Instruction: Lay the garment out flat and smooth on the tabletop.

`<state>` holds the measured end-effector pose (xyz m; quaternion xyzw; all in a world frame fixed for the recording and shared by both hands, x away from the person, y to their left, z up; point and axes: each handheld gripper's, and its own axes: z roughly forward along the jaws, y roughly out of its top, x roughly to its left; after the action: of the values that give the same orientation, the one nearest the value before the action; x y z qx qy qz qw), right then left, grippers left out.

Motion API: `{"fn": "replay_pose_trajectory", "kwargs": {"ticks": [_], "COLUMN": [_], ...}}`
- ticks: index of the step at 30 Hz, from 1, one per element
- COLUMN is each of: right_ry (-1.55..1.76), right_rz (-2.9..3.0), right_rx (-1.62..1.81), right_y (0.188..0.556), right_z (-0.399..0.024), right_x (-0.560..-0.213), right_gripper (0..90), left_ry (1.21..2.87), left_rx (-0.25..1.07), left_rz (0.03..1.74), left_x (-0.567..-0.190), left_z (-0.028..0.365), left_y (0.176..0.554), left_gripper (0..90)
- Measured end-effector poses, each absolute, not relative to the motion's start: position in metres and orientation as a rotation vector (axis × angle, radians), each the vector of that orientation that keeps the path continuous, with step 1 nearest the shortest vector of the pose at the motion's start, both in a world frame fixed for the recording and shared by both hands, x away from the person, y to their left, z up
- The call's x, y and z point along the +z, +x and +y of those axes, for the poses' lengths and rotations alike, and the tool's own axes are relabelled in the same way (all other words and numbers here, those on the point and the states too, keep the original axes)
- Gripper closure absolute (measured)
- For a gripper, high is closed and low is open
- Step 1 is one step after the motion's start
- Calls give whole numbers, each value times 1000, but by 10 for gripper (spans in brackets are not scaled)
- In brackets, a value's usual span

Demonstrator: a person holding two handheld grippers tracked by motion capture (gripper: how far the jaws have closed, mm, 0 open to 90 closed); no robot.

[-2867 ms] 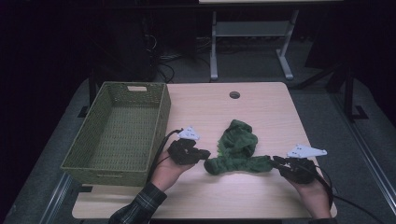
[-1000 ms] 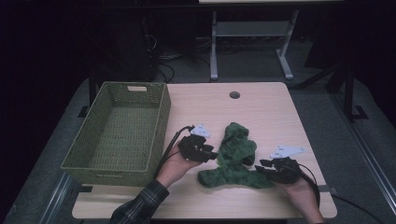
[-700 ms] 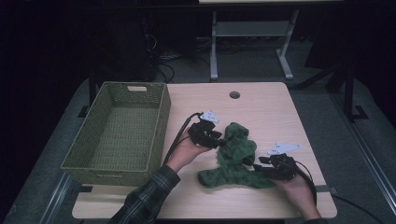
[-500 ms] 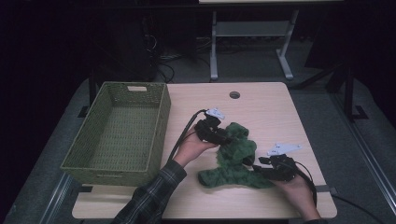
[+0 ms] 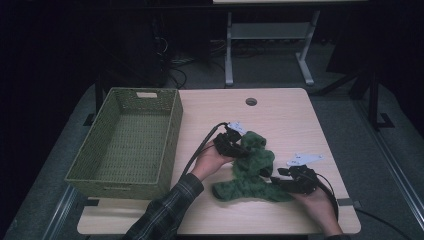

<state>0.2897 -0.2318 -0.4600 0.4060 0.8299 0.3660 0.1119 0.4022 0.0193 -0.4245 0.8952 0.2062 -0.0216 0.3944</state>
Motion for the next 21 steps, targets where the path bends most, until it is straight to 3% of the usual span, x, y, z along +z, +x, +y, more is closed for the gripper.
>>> {"fn": "replay_pose_trajectory", "kwargs": {"ticks": [15,18,21], "right_ry": [1212,1210,1216], "right_rz": [2467,2475,2464], "right_rx": [1075,1059,1070], "right_y": [310,312,315], "right_z": [-218,-215,-218], "right_x": [-467,-468,-469], "right_gripper": [502,539,630], "left_ry": [2191,2179,2171], "left_rx": [-19,-23,-21], "left_rz": [495,492,485], "left_x": [-395,-392,-388], "left_z": [31,32,34], "left_y": [390,388,387], "left_gripper": [839,839,840]}}
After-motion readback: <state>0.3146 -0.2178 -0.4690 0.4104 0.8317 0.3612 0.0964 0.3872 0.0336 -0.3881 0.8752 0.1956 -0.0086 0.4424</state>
